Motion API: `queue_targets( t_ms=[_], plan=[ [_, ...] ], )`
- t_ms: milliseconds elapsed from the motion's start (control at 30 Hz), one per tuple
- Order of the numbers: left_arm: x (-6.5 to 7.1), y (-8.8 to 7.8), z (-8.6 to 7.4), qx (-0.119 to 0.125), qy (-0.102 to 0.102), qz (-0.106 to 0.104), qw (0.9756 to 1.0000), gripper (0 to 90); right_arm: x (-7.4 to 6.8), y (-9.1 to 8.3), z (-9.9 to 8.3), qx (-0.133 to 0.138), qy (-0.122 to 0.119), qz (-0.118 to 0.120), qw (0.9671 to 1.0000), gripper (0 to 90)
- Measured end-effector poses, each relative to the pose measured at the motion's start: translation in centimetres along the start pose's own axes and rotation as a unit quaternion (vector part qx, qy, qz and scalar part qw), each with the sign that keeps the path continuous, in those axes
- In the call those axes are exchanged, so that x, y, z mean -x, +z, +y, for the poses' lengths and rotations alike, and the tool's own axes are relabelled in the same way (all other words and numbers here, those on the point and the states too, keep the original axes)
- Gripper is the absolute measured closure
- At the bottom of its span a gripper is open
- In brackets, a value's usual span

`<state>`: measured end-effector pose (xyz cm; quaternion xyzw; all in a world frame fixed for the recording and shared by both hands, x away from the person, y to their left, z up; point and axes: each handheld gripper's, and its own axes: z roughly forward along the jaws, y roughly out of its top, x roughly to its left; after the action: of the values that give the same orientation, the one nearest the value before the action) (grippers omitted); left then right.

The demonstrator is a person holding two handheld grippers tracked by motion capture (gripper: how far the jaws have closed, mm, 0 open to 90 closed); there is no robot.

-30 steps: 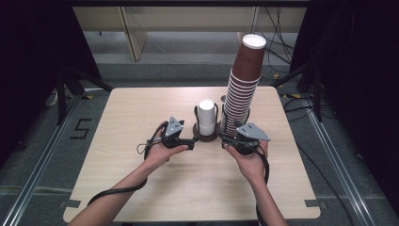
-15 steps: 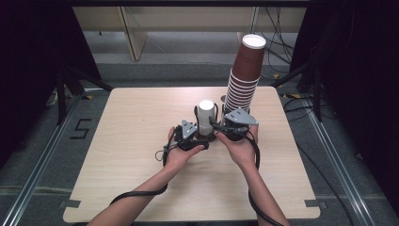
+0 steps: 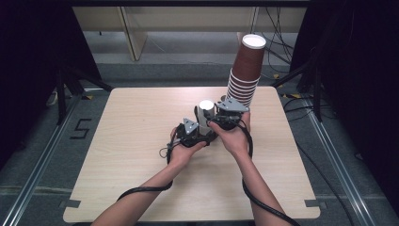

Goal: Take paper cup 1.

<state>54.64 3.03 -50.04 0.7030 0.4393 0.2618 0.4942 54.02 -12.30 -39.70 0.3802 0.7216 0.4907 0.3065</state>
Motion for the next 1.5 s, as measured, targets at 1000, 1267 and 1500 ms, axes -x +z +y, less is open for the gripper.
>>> queue_targets(
  t_ms=[1000,1267,1500],
  plan=[
    [-0.4,1.8,0.1,0.006,0.003,-0.007,0.9999,16.4,-0.1,2.4,0.6,-0.04,0.022,-0.017,0.9988,40.9],
    [-0.3,1.9,0.1,-0.002,0.004,-0.008,1.0,17.8,-0.2,2.6,0.6,-0.044,0.021,-0.017,0.9987,41.2],
    [-0.2,2.0,0.1,0.0,0.008,-0.008,0.9999,19.5,-0.3,2.8,0.7,-0.041,0.019,-0.02,0.9988,41.0]
  ],
)
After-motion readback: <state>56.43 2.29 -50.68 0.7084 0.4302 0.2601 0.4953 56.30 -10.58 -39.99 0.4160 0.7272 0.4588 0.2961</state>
